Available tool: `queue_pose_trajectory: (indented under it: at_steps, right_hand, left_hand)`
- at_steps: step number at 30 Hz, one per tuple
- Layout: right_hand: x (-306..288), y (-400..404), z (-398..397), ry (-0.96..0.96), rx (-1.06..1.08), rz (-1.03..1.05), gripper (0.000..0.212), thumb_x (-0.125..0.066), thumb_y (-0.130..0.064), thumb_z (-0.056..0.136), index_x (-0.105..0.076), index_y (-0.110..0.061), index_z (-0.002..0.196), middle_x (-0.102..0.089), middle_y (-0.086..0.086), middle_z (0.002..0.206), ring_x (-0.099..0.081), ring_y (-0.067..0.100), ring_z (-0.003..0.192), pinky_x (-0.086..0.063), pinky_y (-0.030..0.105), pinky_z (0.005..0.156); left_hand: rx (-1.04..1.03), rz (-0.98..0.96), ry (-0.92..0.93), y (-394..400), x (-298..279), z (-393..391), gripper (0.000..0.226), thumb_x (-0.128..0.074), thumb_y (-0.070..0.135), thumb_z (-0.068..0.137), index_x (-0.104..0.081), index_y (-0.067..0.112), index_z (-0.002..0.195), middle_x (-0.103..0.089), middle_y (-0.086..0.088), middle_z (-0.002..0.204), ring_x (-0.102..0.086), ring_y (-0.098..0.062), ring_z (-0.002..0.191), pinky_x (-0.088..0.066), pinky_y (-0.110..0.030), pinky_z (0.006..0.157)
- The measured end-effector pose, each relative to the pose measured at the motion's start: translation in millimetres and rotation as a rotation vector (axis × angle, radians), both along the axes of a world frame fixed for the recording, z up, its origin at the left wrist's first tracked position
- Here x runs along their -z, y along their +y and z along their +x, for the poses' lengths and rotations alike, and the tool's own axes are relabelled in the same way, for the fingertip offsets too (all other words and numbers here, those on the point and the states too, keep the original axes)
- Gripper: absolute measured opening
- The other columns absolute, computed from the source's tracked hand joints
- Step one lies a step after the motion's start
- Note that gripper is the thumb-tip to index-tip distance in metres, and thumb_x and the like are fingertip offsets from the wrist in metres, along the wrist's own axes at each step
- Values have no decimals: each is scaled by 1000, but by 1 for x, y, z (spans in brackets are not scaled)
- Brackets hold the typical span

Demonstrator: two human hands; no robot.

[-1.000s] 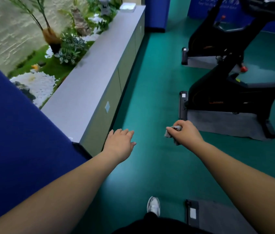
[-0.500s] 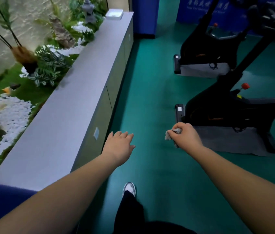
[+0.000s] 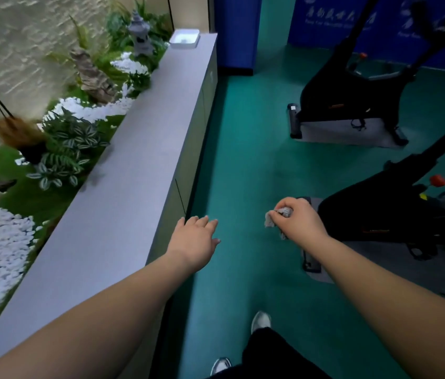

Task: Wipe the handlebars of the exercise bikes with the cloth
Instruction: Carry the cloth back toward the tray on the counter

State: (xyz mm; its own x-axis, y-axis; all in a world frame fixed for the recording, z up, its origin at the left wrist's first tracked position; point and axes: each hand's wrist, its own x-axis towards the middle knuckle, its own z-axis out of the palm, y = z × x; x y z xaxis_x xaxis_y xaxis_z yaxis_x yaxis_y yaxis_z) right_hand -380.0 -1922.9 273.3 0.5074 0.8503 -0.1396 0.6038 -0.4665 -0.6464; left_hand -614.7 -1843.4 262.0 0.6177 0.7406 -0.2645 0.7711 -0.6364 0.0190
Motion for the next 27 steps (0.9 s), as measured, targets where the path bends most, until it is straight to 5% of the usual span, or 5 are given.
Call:
queue_pose_trajectory:
  at_steps: [27]
  right_hand:
    - [1,395,210,-62,-110,-137,13,-63,-39,83,-63,-30,91,-50,0,97,-55,9,66,-39,23,52]
  left_hand:
    - [-126,-10,-30,390,3,186,54,-30,44,98,-22,24,147,-25,-1,155,-23,-24,140,-16,-45,115]
